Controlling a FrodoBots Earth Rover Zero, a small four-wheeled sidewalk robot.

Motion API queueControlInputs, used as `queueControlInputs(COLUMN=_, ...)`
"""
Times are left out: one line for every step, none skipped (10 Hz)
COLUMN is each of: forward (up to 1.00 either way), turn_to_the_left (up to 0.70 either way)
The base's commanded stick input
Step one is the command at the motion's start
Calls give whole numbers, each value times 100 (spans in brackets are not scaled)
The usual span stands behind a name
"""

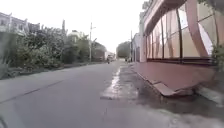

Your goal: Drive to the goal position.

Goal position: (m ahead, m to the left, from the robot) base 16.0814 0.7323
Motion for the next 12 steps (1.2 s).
queueControlInputs(forward=100, turn_to_the_left=6)
queueControlInputs(forward=100, turn_to_the_left=6)
queueControlInputs(forward=100, turn_to_the_left=-1)
queueControlInputs(forward=100, turn_to_the_left=-20)
queueControlInputs(forward=100, turn_to_the_left=-34)
queueControlInputs(forward=100, turn_to_the_left=-34)
queueControlInputs(forward=100, turn_to_the_left=-34)
queueControlInputs(forward=100, turn_to_the_left=-25)
queueControlInputs(forward=100, turn_to_the_left=-13)
queueControlInputs(forward=100, turn_to_the_left=0)
queueControlInputs(forward=100, turn_to_the_left=6)
queueControlInputs(forward=100, turn_to_the_left=6)
